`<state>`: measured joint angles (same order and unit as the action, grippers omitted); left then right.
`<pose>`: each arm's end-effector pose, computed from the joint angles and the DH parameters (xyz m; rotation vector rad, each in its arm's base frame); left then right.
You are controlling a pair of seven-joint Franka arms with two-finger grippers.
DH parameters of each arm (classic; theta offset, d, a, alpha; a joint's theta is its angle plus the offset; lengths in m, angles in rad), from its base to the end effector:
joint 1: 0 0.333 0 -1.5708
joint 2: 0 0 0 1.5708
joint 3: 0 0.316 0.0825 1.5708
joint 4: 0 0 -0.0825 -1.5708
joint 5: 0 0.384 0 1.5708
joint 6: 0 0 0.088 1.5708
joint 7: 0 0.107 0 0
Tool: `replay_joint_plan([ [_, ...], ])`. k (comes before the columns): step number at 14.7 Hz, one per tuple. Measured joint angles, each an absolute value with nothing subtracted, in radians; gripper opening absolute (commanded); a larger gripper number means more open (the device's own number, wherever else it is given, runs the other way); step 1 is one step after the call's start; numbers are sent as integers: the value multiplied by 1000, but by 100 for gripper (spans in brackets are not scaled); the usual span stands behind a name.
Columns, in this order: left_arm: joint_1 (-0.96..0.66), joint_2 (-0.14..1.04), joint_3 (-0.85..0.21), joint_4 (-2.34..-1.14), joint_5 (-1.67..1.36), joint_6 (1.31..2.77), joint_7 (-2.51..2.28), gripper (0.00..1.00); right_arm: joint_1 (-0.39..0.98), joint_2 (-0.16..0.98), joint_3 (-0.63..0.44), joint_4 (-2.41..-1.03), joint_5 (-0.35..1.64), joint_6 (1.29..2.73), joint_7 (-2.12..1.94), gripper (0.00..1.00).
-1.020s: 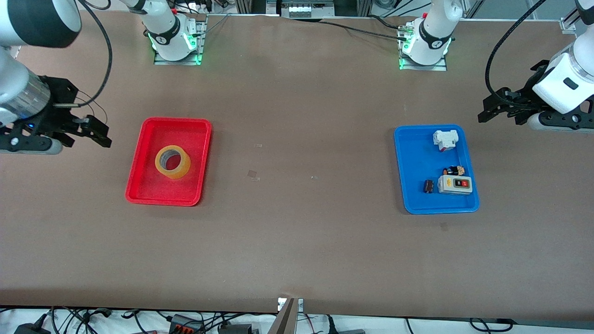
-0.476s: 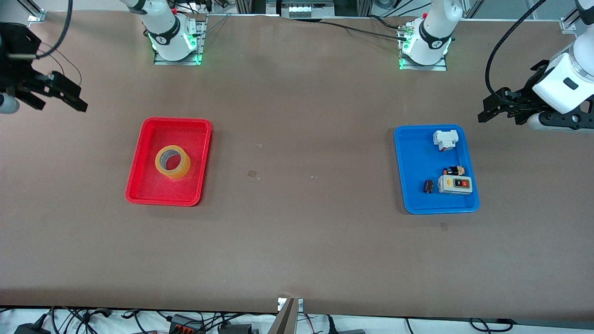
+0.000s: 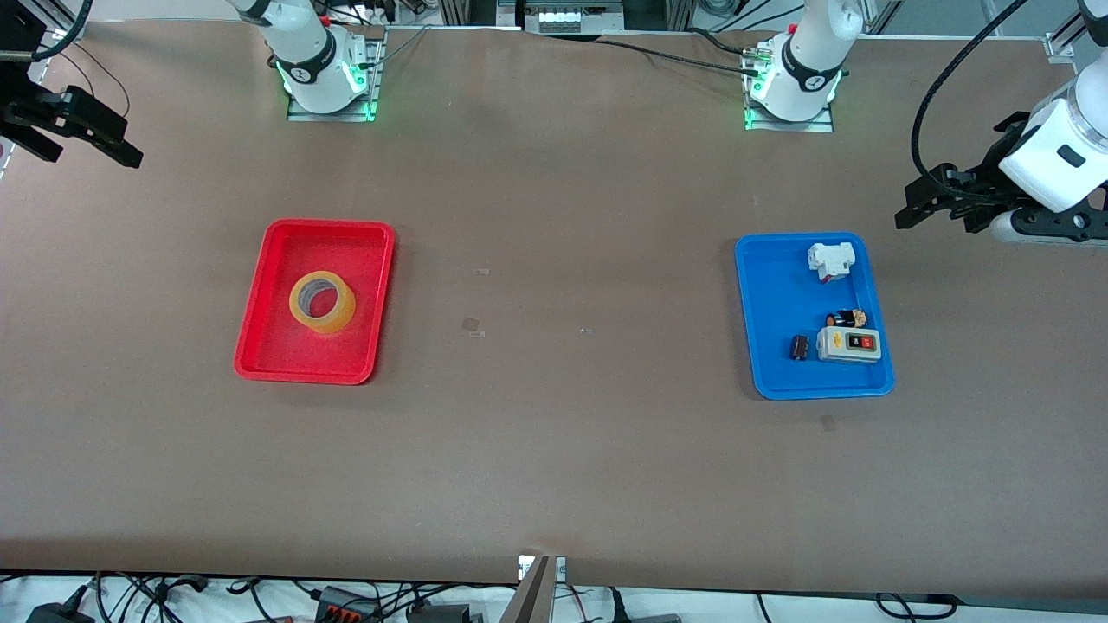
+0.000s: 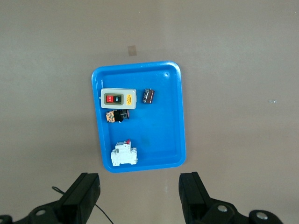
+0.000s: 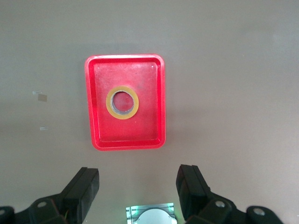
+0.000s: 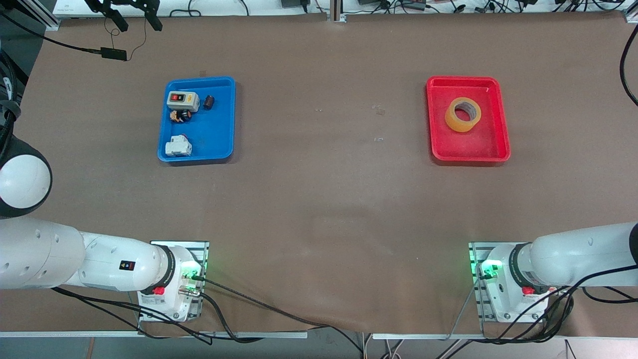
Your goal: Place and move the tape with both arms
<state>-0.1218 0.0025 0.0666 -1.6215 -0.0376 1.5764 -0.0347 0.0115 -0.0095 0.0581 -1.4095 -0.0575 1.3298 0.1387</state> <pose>0.5529 -0.0346 0.5998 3.1053 -0.0301 -0.0765 0.5234 0.0295 0.6836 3.0737 -0.1244 -0.0984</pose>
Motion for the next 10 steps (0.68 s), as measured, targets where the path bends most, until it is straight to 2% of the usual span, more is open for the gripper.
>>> replay_joint_plan([
  [4,-122,2,67,-1621,-38,1576,-35,100,-4,-44,63,-1446,-56,1290,139,99],
  [10,-122,2,67,-1621,-38,1576,-35,100,-11,-30,85,-1463,-35,1328,139,99],
])
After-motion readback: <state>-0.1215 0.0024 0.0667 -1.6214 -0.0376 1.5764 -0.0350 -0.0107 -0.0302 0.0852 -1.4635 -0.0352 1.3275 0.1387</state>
